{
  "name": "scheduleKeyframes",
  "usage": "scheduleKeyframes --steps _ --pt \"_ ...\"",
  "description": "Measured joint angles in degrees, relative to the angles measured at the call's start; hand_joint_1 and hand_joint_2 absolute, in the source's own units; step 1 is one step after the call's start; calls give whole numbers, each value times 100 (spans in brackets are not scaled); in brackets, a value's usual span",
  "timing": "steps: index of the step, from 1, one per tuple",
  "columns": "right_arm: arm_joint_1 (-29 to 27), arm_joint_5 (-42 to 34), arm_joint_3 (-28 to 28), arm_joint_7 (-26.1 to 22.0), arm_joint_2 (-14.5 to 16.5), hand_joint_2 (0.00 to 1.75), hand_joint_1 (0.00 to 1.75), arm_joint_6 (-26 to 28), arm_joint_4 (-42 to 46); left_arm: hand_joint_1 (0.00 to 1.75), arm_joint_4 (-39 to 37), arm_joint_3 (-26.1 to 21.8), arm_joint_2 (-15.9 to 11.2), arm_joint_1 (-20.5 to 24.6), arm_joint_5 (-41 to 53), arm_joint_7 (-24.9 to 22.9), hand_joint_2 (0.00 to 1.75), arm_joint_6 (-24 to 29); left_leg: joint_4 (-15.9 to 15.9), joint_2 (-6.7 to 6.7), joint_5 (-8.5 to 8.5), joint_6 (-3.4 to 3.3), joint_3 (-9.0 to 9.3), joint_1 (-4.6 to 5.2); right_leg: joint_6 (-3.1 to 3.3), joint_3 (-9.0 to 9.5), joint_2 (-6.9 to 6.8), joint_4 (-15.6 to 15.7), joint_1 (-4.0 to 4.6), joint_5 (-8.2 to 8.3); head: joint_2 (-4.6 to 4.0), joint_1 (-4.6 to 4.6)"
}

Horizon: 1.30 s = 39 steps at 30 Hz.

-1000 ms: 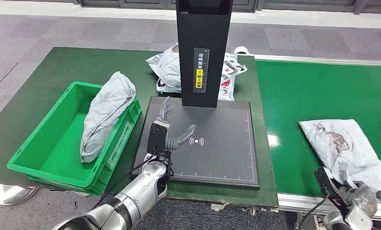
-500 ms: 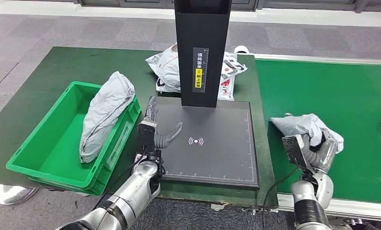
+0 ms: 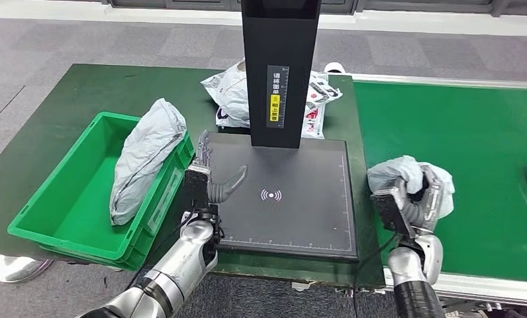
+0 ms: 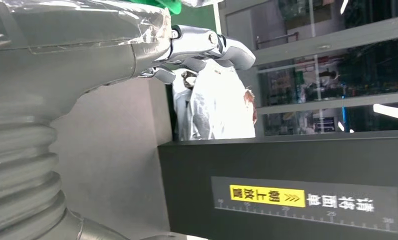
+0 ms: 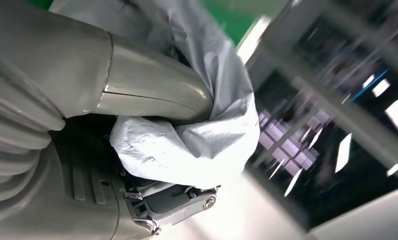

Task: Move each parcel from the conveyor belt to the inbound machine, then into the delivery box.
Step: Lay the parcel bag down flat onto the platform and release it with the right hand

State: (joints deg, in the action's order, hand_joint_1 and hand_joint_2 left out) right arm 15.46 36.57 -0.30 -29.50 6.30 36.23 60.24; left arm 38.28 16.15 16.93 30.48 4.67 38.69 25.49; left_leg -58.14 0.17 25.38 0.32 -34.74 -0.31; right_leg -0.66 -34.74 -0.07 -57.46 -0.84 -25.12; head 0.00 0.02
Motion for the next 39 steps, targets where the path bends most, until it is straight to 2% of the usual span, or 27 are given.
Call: scheduleKeyframes --steps 6,10,15,24,28,32,36,39 --pt "-136 22 1857 509 212 175 175 -393 455 0 254 -4 -23 12 111 0 175 -42 3 -8 -3 13 1 -6 19 -14 10 -10 7 -11 0 -2" --pt "-145 56 2777 642 307 175 175 -661 461 0 304 -4 -20 23 123 0 175 -69 4 -7 -4 19 1 -10 23 -14 8 -11 10 -13 0 -2" --pt "-153 52 3375 679 349 175 175 -724 459 0 316 -4 -21 30 112 0 175 -74 3 -3 -4 19 0 -9 24 -12 3 -10 7 -13 0 -2" --pt "-137 -105 3833 931 370 175 175 -1019 397 0 322 -4 -19 53 -10 0 175 -79 2 -3 -4 19 0 -7 23 -11 3 -9 5 -12 0 -2" --pt "-102 -277 3939 1223 378 175 0 -1269 284 0 326 -3 -20 53 -74 0 175 -48 2 -4 -4 19 1 -8 23 -11 3 -9 7 -12 0 -2" --pt "-10 -403 3990 1759 378 175 0 -1578 -27 0 370 -2 -36 52 -147 0 175 -20 2 -1 -4 20 1 -8 23 -10 -1 -9 6 -12 0 -2" --pt "-4 -765 3977 1456 373 175 0 -1398 -199 0 477 -4 -85 40 -250 0 175 -87 0 1 -5 20 1 -7 23 -9 -4 -9 5 -12 0 -2" --pt "-99 -1208 3863 1023 335 175 0 -1210 -116 0 568 -3 -122 5 -462 0 175 -471 -1 4 -5 20 1 -7 23 -8 -5 -8 5 -12 0 -2"
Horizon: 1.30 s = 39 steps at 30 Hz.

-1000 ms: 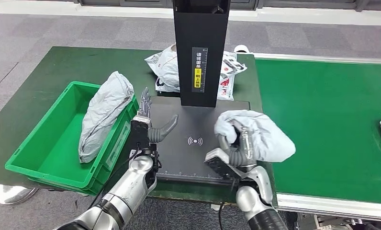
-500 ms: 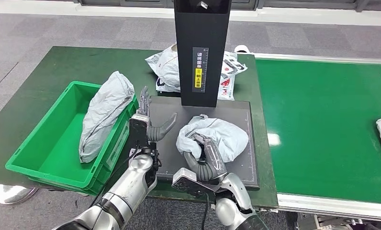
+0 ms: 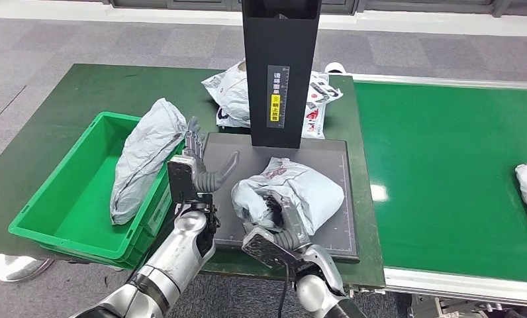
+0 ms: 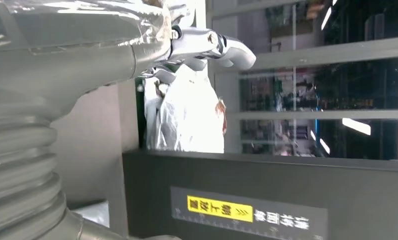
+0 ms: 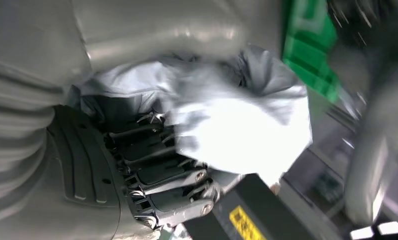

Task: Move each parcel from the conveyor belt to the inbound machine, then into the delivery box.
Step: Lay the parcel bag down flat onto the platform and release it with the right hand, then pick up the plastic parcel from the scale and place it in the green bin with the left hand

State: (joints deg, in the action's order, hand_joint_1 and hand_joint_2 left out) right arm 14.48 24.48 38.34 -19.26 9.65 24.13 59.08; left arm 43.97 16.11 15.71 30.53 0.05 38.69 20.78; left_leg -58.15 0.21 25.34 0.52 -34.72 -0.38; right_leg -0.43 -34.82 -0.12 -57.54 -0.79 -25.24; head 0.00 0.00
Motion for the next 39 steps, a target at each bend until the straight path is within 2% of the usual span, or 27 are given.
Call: scheduleKeyframes --steps 4,9,14,18,23,26,35,38,39 --pt "-264 -707 -281 -493 -95 175 0 -9 350 0 53 0 -62 -42 -226 -1 175 -792 0 1 1 -1 -1 1 0 0 -1 1 0 0 0 0" --pt "-607 -1641 -673 -1185 -164 175 0 -134 878 0 165 0 -156 -61 -384 -32 175 -1417 0 0 3 -1 -1 1 0 -1 1 1 0 -1 0 1" --pt "-665 -1933 -890 -1351 -190 175 0 -219 1209 0 241 3 -235 -49 -381 -55 175 -1719 0 -6 2 1 3 0 1 -3 5 1 1 0 0 0" --pt "-670 -2447 -1042 -1480 -194 175 0 -553 1322 0 250 159 -325 -17 16 -133 175 -1989 0 -7 0 2 3 0 2 -2 5 0 0 1 0 0" --pt "-676 -3191 -1340 -1605 -205 175 0 -1211 1359 0 178 621 -456 81 984 -401 175 -1999 0 -5 0 2 2 1 1 -2 4 0 -1 1 0 0" --pt "-714 -3376 -1551 -1660 -210 175 0 -1416 1379 0 26 1020 -545 162 1656 -651 175 -1968 0 -5 0 2 1 2 1 -2 5 1 -1 1 0 1" --pt "-761 -3423 -1871 -1683 -213 175 0 -1531 1437 0 -467 1788 -692 391 2707 -1066 175 -1757 0 -7 1 3 3 1 2 -3 8 0 -1 2 0 0" --pt "-761 -3408 -1985 -1672 -213 175 0 -1553 1443 0 -682 2019 -709 491 3187 -1394 175 -1770 0 -7 1 3 3 2 2 -2 8 0 -1 2 0 0" --pt "-759 -3400 -2037 -1667 -213 175 0 -1569 1443 25 -796 2125 -710 547 3450 -1592 175 -1794 0 -6 0 3 3 2 1 -1 7 0 -1 2 0 1"
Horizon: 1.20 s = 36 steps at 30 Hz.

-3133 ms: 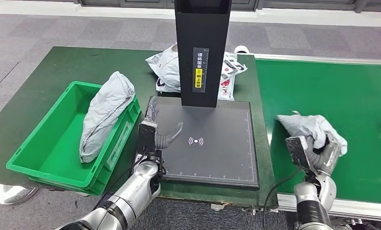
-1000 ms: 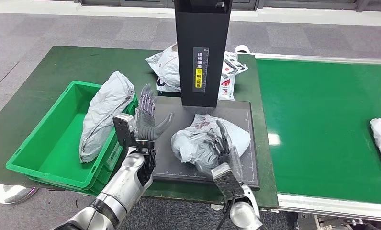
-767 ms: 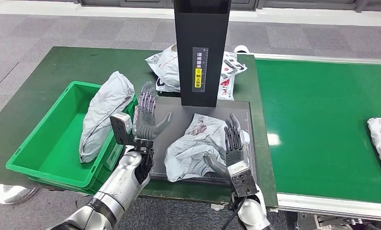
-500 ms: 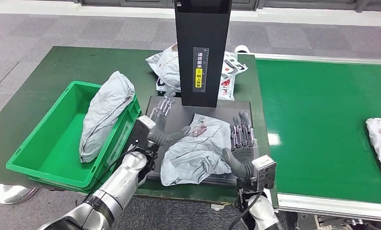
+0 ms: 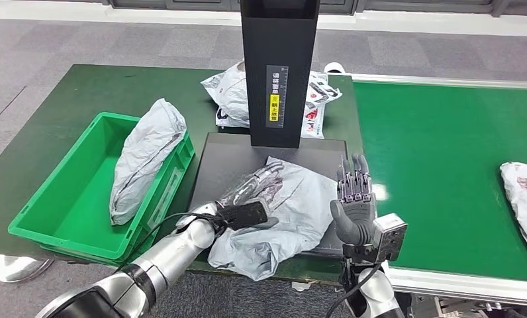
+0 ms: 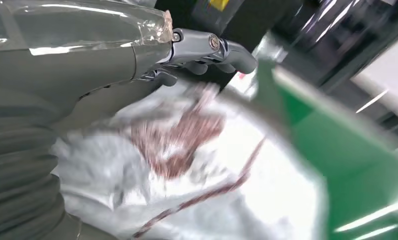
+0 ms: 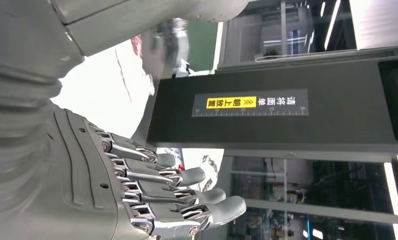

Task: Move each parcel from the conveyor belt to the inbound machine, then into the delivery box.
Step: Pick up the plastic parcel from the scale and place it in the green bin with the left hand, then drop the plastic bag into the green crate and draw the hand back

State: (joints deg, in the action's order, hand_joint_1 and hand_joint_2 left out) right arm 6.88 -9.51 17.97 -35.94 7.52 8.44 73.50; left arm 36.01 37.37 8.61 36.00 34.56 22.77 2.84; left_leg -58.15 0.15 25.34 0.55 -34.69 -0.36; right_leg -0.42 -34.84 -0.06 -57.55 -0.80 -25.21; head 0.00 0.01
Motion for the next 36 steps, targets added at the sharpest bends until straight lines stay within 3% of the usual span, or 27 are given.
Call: scheduleKeyframes --steps 3,4,9,14,22,26,30,36 --pt "0 69 -199 4 4 175 0 -81 0 156 -396 327 8 141 813 -691 175 -121 0 0 0 0 0 0 -1 3 -1 0 0 1 0 -1" --pt "-3 103 -274 -1 8 175 0 -113 1 175 -519 424 13 180 1030 -893 175 -155 0 1 0 0 2 0 -2 5 -1 0 -1 1 0 -1" --pt "-79 316 -533 -5 59 175 0 -196 146 175 -930 698 30 397 1608 -1401 175 -86 1 10 8 -1 32 0 -3 39 -11 2 -1 -7 0 0" --pt "-306 430 -655 73 97 175 0 -175 511 175 -990 699 52 442 1910 -1706 175 658 2 2 18 0 47 0 0 48 -6 1 1 -8 0 0" --pt "-519 372 -686 84 98 175 0 -86 799 175 -714 115 -1 376 2477 -1898 175 1828 2 -10 3 17 43 0 12 37 4 -1 8 3 0 1" --pt "-529 287 -687 78 98 175 0 24 836 175 -319 -366 -71 257 2383 -1784 175 2746 2 -7 -3 17 31 -3 13 29 4 -3 9 3 0 1" --pt "-517 147 -686 76 98 175 0 180 836 175 679 -1169 -249 54 2250 -1448 175 3538 2 -13 0 19 23 -3 13 19 12 -6 9 3 0 1" --pt "-509 55 -686 57 98 175 0 284 827 175 2416 -2617 -435 -379 2789 -830 175 3718 4 -17 4 21 17 -6 17 10 16 -6 13 -2 0 0"
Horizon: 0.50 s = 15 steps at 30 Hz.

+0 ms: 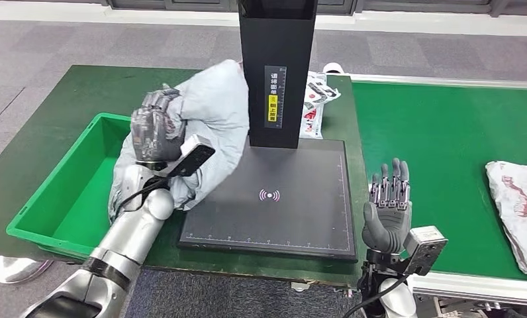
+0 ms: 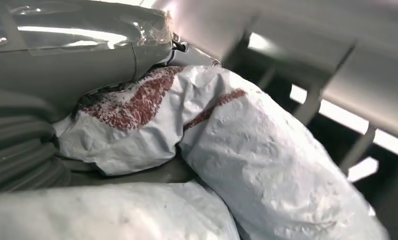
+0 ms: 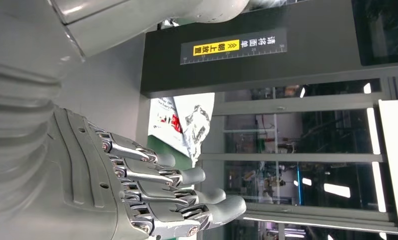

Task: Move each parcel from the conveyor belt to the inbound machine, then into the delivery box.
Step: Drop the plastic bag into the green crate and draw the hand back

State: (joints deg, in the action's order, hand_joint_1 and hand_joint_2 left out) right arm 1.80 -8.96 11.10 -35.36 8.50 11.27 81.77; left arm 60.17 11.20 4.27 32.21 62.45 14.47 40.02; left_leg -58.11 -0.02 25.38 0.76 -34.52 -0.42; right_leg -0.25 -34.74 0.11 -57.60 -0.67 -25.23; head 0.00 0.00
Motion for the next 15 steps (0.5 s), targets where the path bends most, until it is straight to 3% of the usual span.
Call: scheduleKeyframes --steps 5,8,13,15 --pt "7 -15 0 -10 0 175 0 18 -55 175 1269 -1626 176 -275 776 1106 175 2 0 -6 2 2 -7 -9 1 -6 5 0 2 0 0 0" --pt "13 -27 0 -10 0 175 0 65 -95 175 1787 -2528 274 -356 1144 1418 175 2 0 -11 3 3 -6 -9 1 -7 8 1 3 -1 0 0" --pt "12 -30 0 -7 0 175 0 110 -131 175 2298 -3465 317 -534 1877 1073 175 2 0 -7 2 4 -6 -10 3 -8 3 1 9 -2 0 0" --pt "14 -21 0 10 1 175 0 137 -134 175 2306 -3536 215 -606 2155 480 175 -2 0 1 2 4 -5 -11 4 -7 -6 1 7 -4 0 1"
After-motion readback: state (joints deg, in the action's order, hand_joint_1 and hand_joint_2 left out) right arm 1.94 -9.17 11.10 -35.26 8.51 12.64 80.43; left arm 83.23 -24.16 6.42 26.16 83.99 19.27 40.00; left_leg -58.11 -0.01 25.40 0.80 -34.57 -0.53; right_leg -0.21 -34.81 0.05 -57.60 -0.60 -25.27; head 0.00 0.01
